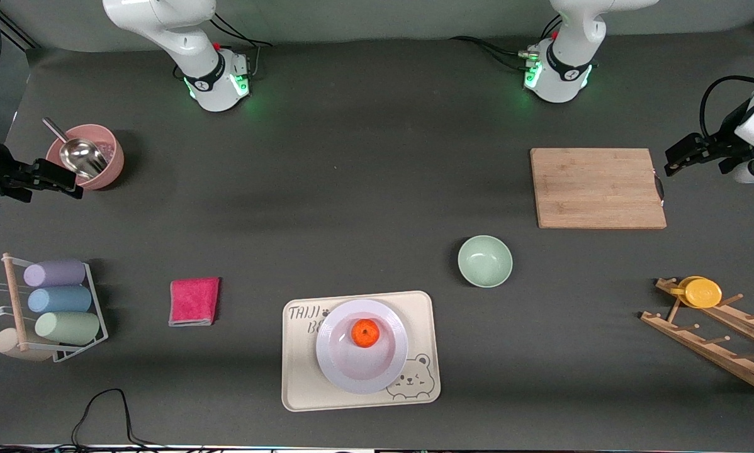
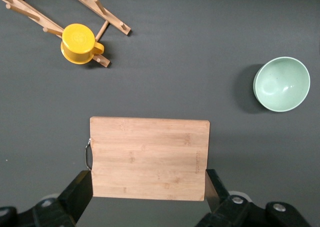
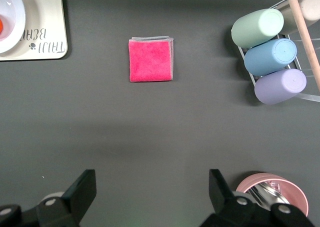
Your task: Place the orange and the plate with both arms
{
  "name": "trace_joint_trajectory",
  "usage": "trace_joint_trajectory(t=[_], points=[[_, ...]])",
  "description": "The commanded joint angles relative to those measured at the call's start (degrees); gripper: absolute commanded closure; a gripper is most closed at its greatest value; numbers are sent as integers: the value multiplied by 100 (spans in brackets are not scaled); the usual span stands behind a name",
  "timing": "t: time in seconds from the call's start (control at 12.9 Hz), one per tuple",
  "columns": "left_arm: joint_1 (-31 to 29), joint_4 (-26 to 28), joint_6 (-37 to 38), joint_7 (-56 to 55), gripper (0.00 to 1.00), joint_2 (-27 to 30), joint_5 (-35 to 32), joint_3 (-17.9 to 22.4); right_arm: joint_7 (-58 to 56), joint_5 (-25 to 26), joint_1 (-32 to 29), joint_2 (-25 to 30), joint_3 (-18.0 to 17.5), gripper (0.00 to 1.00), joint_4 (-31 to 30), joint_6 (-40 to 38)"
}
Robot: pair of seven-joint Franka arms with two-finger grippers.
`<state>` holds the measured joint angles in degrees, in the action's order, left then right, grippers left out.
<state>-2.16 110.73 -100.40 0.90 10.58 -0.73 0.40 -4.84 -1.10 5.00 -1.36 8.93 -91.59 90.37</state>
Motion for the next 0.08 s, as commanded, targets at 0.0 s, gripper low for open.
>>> trace_joint_trajectory(t=[0.0], points=[[-21, -87, 205, -64, 0, 67, -24, -31, 167, 154, 19, 118, -23, 0, -78, -81]])
